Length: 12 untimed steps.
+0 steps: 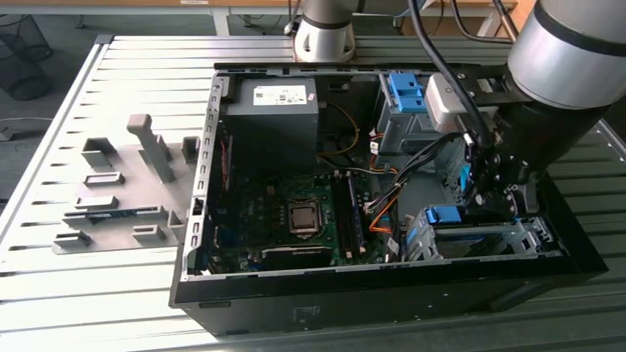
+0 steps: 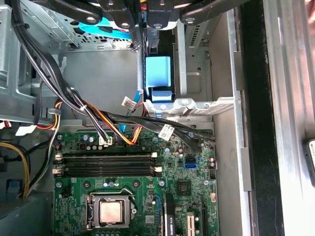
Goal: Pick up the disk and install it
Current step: 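Insert the second disk wire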
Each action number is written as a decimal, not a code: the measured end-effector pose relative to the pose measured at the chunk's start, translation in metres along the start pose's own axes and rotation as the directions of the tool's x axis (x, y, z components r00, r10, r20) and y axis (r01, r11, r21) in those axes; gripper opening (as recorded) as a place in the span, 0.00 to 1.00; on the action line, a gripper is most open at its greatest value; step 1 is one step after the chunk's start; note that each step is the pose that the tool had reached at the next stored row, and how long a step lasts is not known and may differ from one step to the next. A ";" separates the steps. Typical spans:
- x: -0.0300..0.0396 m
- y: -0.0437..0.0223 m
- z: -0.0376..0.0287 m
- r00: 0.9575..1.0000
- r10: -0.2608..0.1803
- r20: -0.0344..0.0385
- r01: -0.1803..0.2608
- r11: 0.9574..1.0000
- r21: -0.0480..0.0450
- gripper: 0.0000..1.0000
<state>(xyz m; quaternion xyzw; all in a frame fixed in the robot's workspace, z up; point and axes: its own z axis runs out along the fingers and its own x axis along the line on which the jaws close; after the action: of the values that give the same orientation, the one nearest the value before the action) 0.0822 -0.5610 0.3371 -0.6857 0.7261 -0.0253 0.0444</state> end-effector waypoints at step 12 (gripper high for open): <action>0.0008 -0.0013 0.0048 1.000 0.000 0.000 0.000 1.000 0.001 0.16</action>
<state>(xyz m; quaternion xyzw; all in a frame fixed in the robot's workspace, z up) 0.0840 -0.5617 0.3324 -0.6857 0.7261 -0.0257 0.0445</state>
